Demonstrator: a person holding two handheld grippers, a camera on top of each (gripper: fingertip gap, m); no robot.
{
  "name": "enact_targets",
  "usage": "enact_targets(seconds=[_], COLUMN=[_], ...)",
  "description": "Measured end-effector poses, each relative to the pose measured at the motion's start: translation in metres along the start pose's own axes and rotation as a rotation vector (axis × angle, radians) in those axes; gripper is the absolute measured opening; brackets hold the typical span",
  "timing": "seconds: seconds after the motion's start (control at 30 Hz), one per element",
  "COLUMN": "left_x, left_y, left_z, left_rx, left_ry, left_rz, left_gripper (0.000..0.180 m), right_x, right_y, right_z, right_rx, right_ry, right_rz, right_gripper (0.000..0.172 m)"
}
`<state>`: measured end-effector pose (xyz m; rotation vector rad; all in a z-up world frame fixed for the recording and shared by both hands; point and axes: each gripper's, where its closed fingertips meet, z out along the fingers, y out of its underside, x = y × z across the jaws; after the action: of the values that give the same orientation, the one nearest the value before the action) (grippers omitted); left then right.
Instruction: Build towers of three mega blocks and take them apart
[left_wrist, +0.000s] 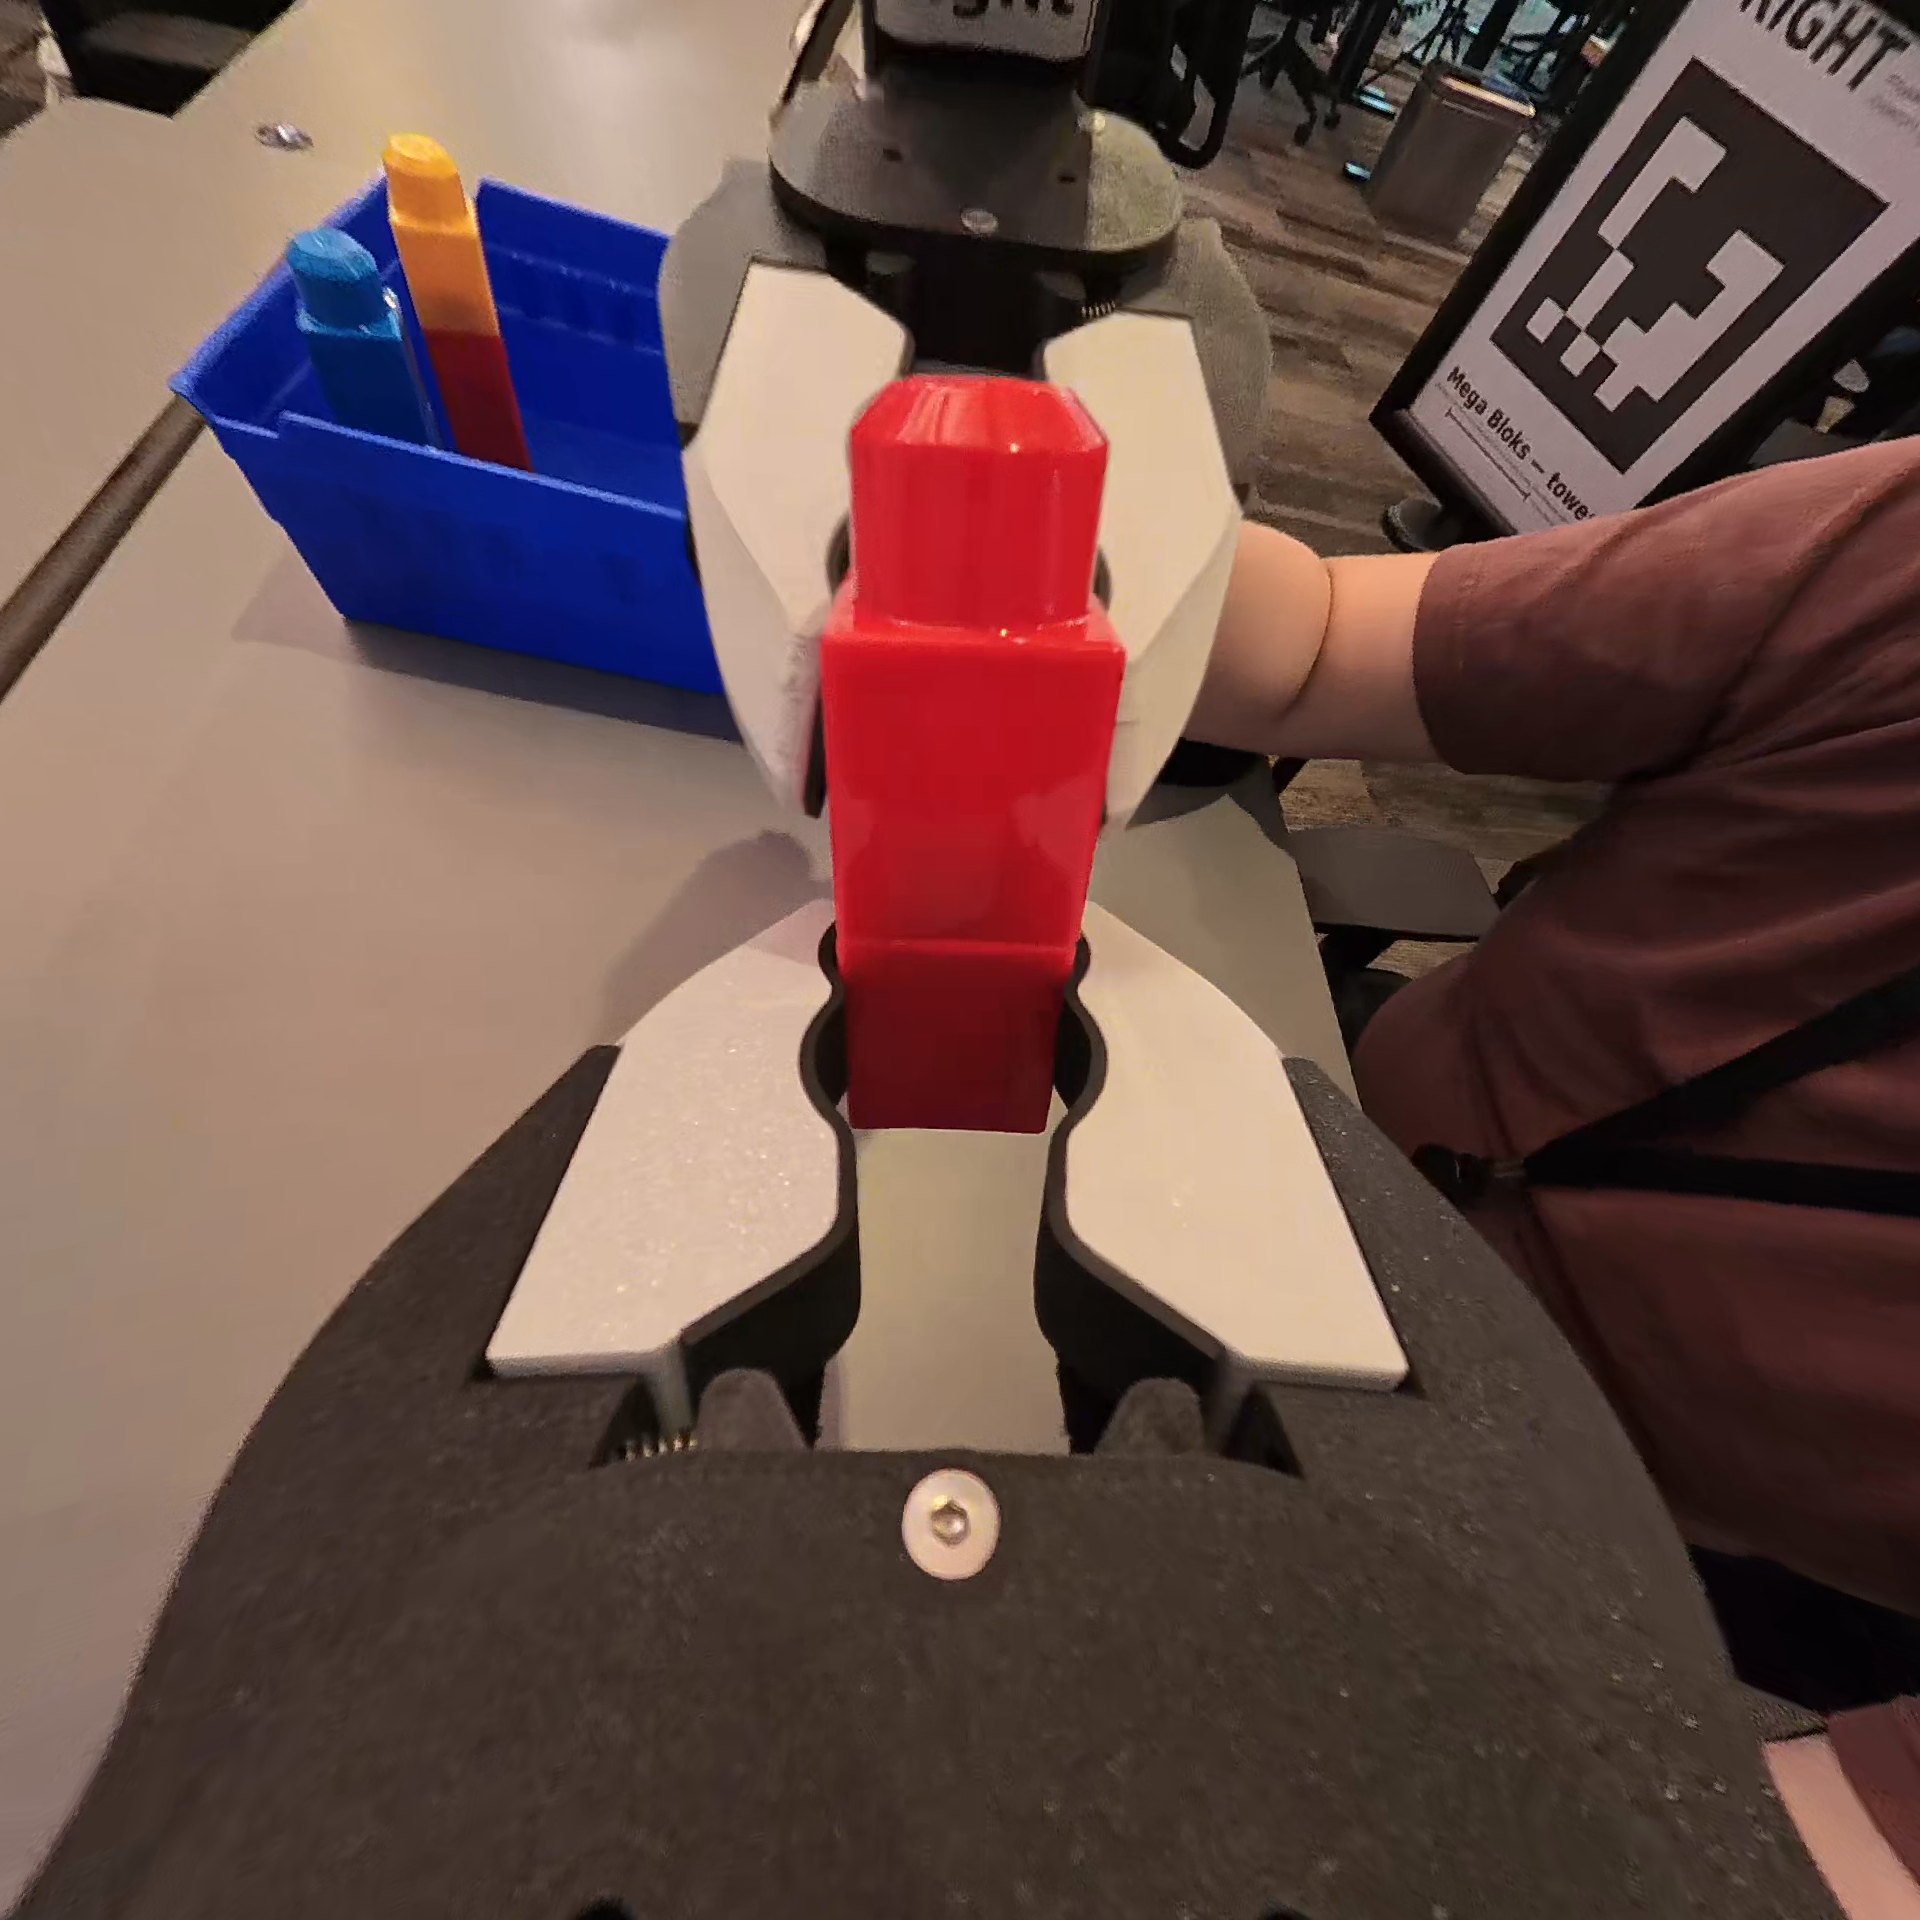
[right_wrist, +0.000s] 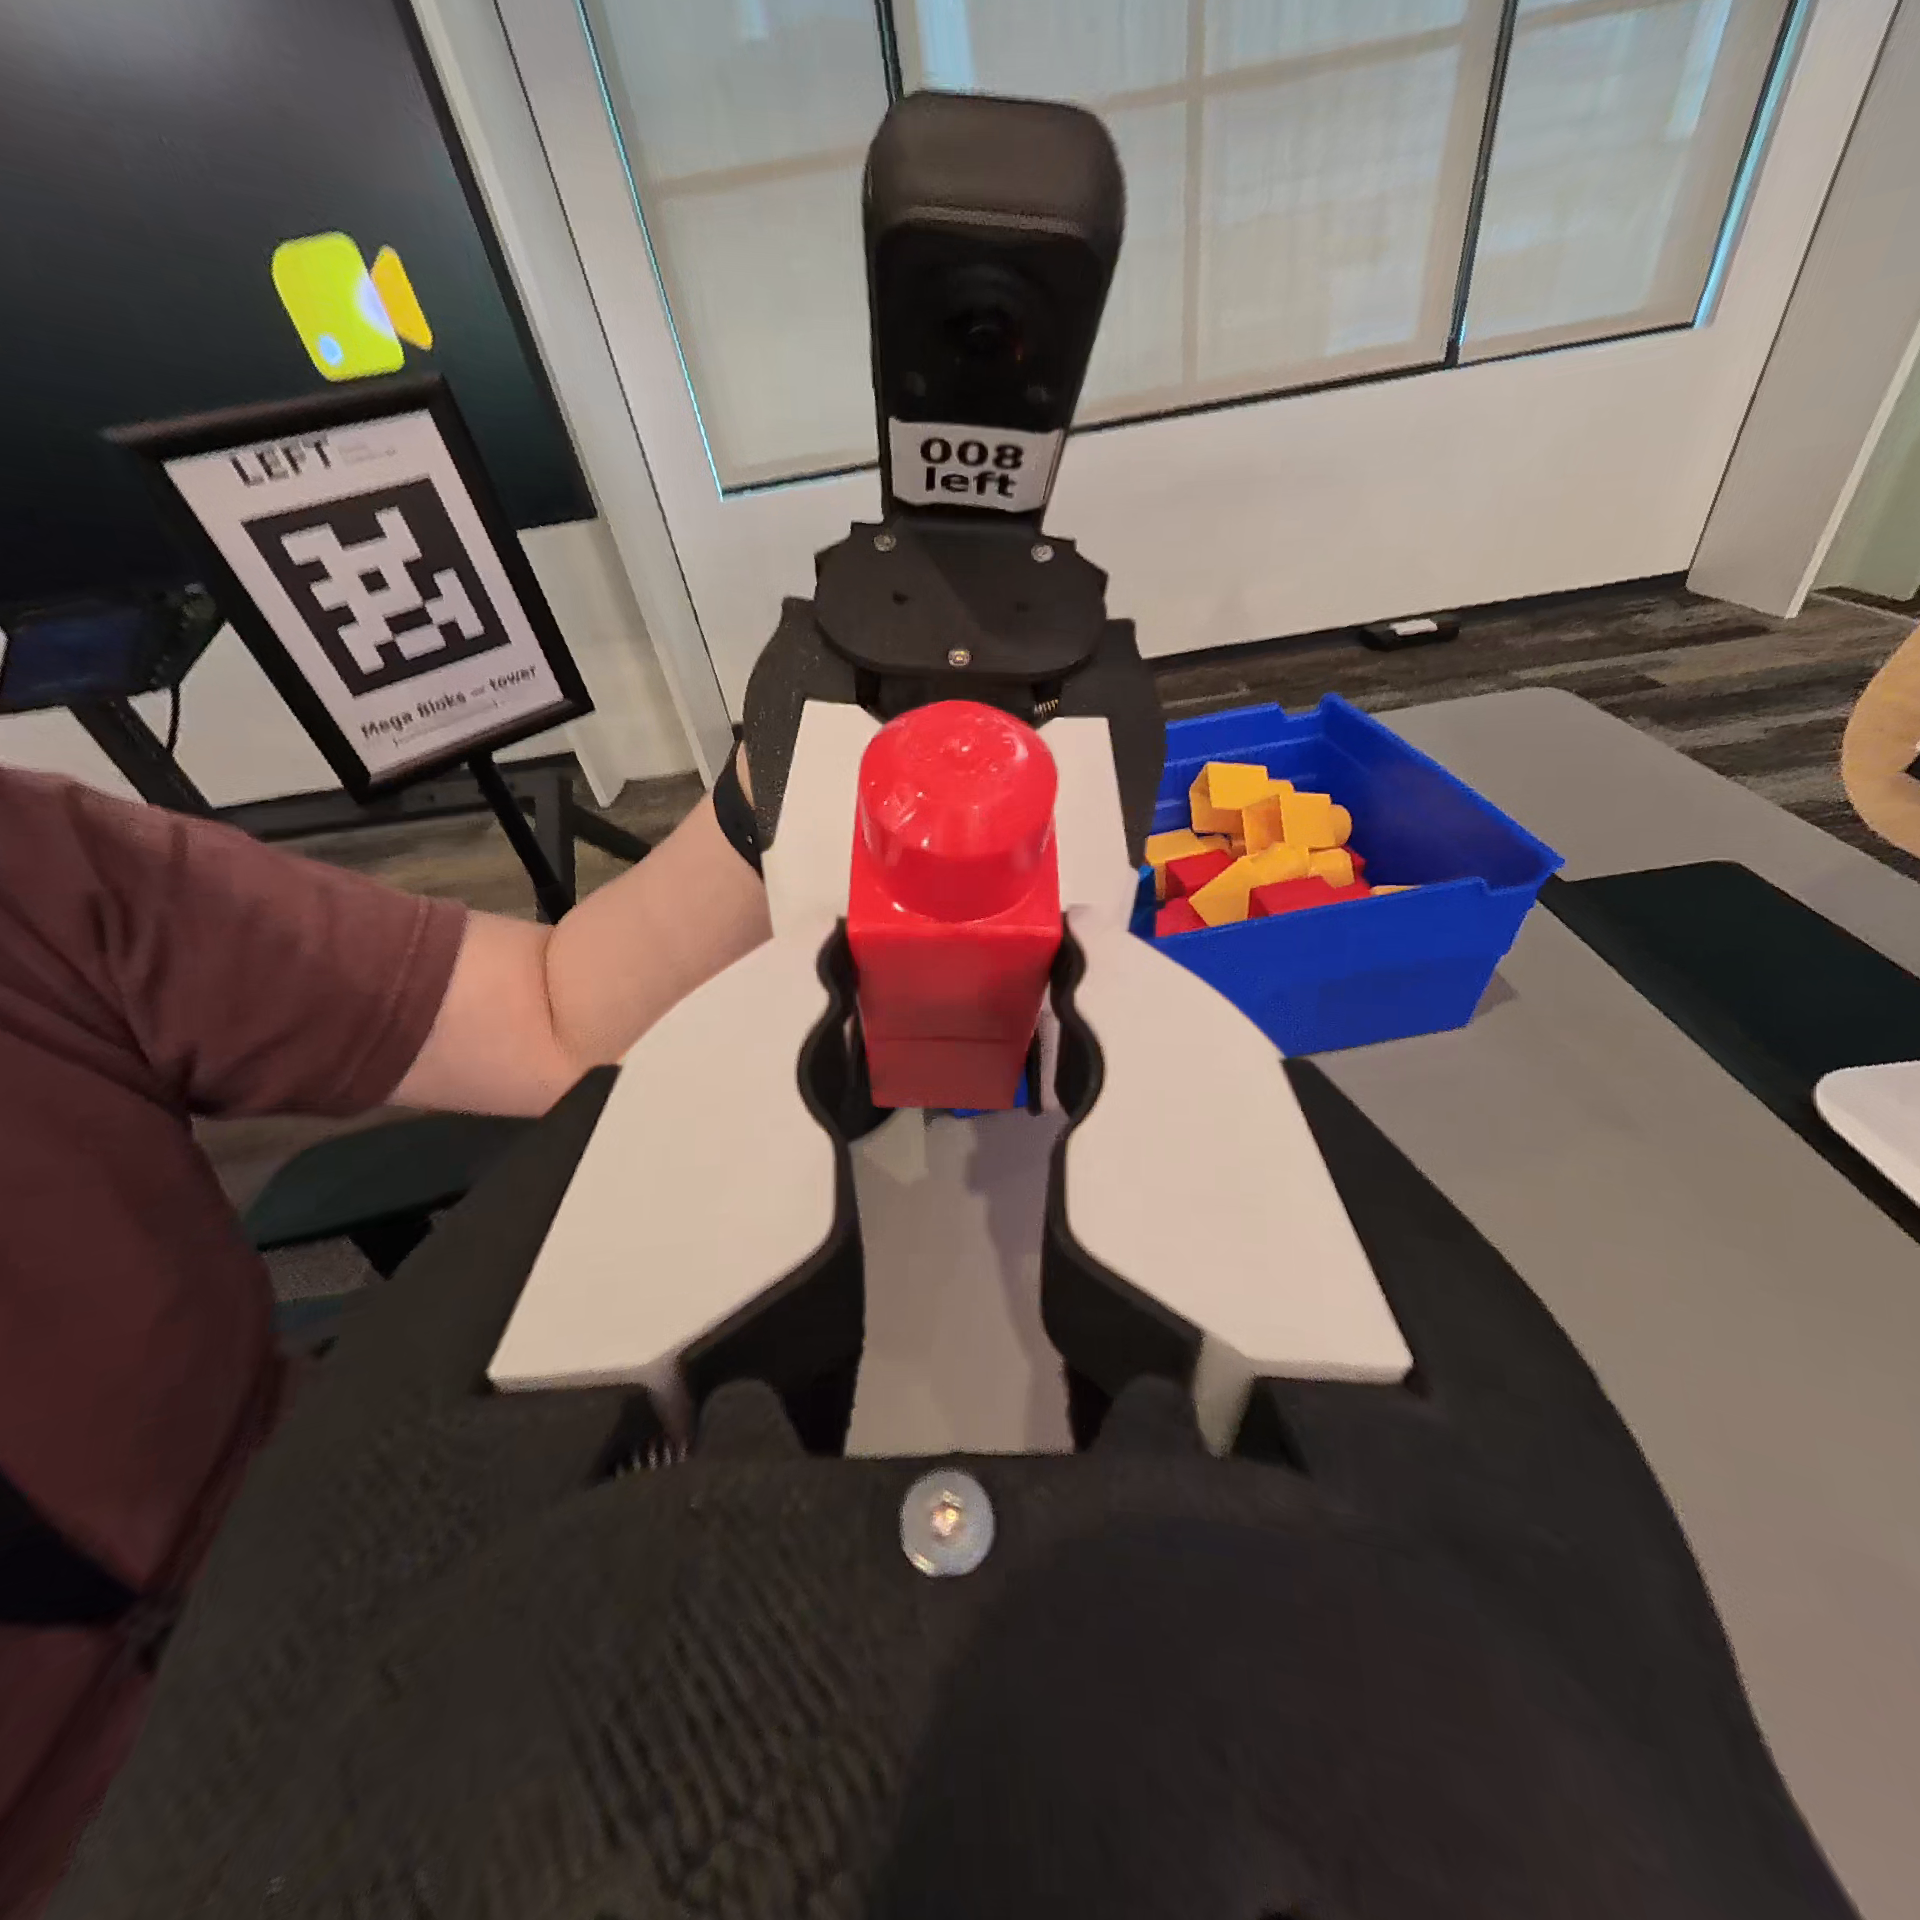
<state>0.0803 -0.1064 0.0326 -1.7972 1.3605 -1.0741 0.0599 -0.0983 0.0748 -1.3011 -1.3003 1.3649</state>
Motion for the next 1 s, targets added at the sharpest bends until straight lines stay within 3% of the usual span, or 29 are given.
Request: enact_targets(seconds=[0.17,0.23,0.37,0.43,0.5,0.63,0.77,1.0], left_x=[-0.012,-0.027,-0.066,-0.083,-0.092,-0.086,-0.086,-0.095], left_y=[0.004,0.015,0.044,0.076,0.113,0.149,0.174,0.217], left_z=[-0.003,-0.017,-0.086,-0.127,-0.163,-0.162,-0.138,-0.13], left_rx=[0.002,-0.042,-0.083,-0.166,-0.3,-0.349,-0.444,-0.683], left_ry=[-0.041,-0.126,-0.455,-0.647,-0.828,-0.78,-0.681,-0.742], left_rz=[-0.028,-0.047,-0.164,-0.3,-0.394,-0.665,-0.8,-0.943], left_gripper=[0.047,0.049,0.049,0.05,0.039,0.04,0.039,0.044], right_x=[0.013,0.031,0.099,0.126,0.138,0.146,0.15,0.145], right_y=[0.006,0.015,0.068,0.095,0.113,0.132,0.141,0.143], right_z=[-0.003,-0.006,-0.021,-0.028,-0.028,-0.025,-0.026,-0.018], right_rx=[-0.009,-0.033,-0.23,-0.305,-0.323,-0.323,-0.354,-0.367], right_ry=[0.039,0.114,0.431,0.544,0.577,0.587,0.602,0.568], right_rz=[-0.031,-0.021,-0.039,-0.026,0.025,0.099,0.076,0.039], right_gripper=[0.036,0.036,0.036,0.036,0.036,0.036,0.036,0.036])
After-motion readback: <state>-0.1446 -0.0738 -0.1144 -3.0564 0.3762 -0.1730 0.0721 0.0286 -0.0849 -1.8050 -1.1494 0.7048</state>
